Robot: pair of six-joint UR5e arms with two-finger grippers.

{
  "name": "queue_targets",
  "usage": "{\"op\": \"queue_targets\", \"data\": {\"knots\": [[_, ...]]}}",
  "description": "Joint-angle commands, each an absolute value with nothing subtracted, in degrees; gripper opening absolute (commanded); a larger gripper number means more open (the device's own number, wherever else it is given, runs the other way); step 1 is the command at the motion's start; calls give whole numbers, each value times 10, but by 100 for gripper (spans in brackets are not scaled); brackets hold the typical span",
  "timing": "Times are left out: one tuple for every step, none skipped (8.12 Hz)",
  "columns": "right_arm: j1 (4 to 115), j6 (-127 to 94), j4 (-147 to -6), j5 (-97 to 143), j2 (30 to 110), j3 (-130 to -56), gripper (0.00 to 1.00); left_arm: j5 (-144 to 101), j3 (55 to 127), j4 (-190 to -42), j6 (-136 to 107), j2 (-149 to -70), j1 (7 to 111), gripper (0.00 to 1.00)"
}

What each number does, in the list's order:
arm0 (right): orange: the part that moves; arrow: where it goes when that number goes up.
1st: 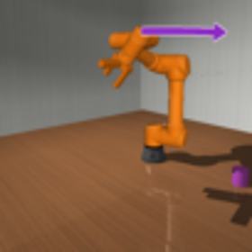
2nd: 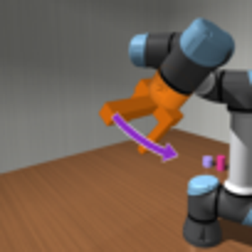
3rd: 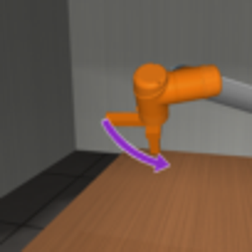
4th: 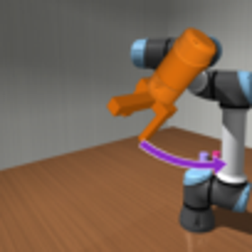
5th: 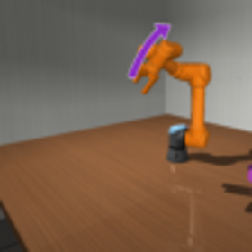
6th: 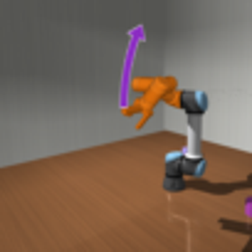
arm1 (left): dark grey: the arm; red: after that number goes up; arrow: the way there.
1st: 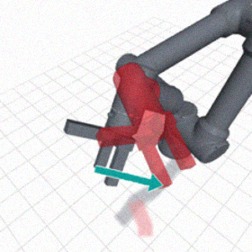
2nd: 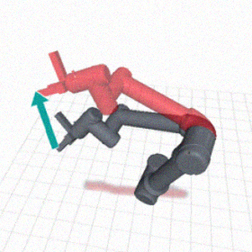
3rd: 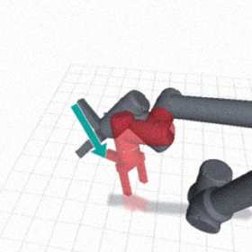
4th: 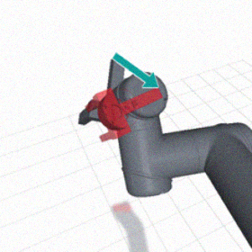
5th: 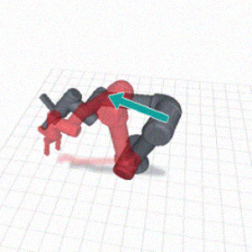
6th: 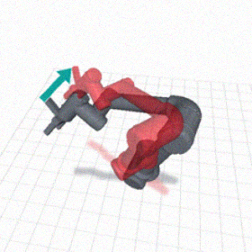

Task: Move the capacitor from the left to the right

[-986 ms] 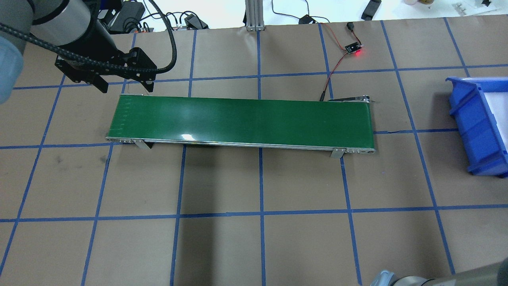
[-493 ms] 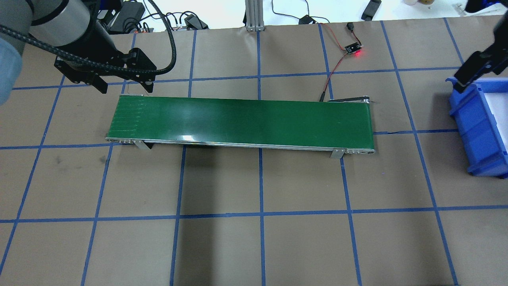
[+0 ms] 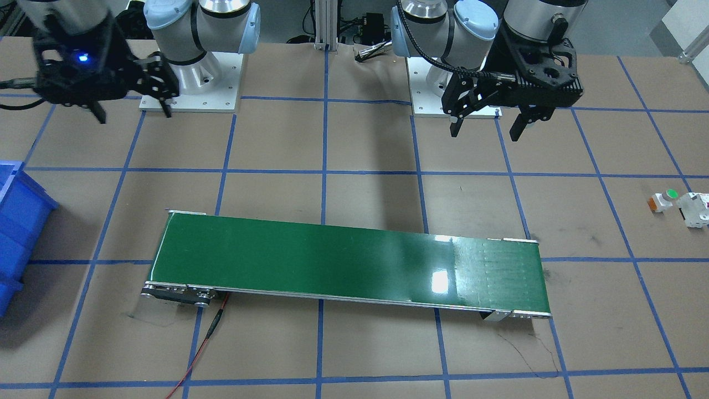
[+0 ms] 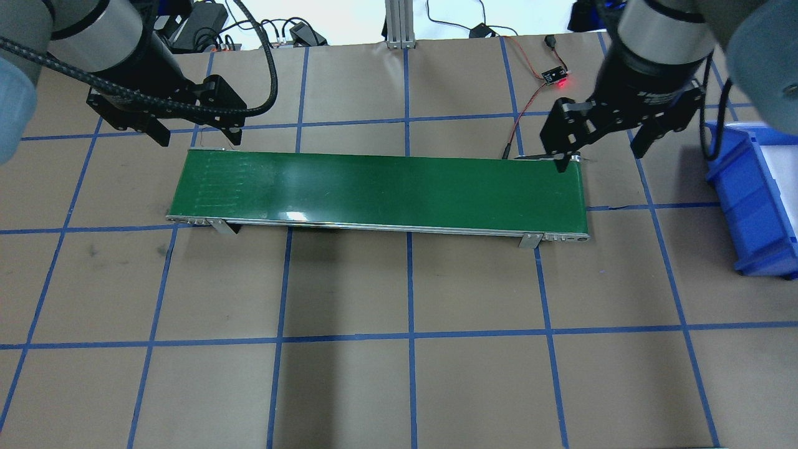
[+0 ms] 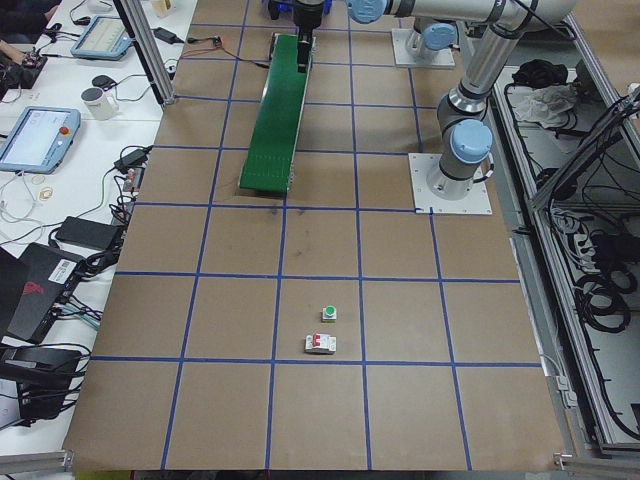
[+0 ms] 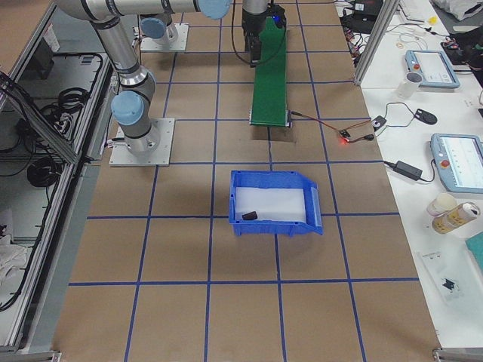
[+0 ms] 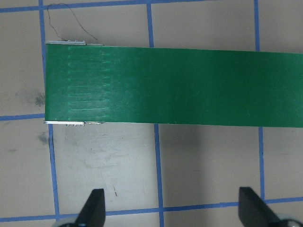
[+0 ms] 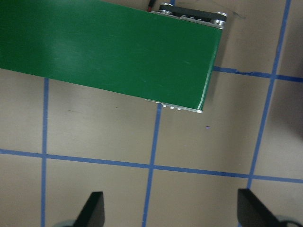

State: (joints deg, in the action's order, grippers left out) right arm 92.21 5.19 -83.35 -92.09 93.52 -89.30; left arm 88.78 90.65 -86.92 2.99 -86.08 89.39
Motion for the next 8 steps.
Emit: {"op": "queue_targets", "data": {"knots": [[984, -55, -870, -885, 921, -891, 100, 889, 907, -869, 30, -860, 894, 100], [982, -56, -879, -886, 907, -889, 100, 889, 907, -869, 30, -860, 894, 100], [981, -57, -881, -885, 900, -876, 100, 889, 907, -869, 30, -860, 894, 100], [981, -58, -883, -882, 898, -875, 100, 889, 907, -869, 30, -860, 894, 100], [981, -58, -883, -882, 897, -873, 100, 889, 907, -869, 30, -860, 894, 100], [980, -58, -882, -883, 899, -872, 100, 889, 907, -869, 30, -860, 894, 100], [980, -58, -883, -886, 899, -873, 100, 889, 907, -869, 30, -860, 894, 100], [980, -58, -882, -891, 899, -873, 100, 889, 907, -869, 30, -860, 894, 100]]}}
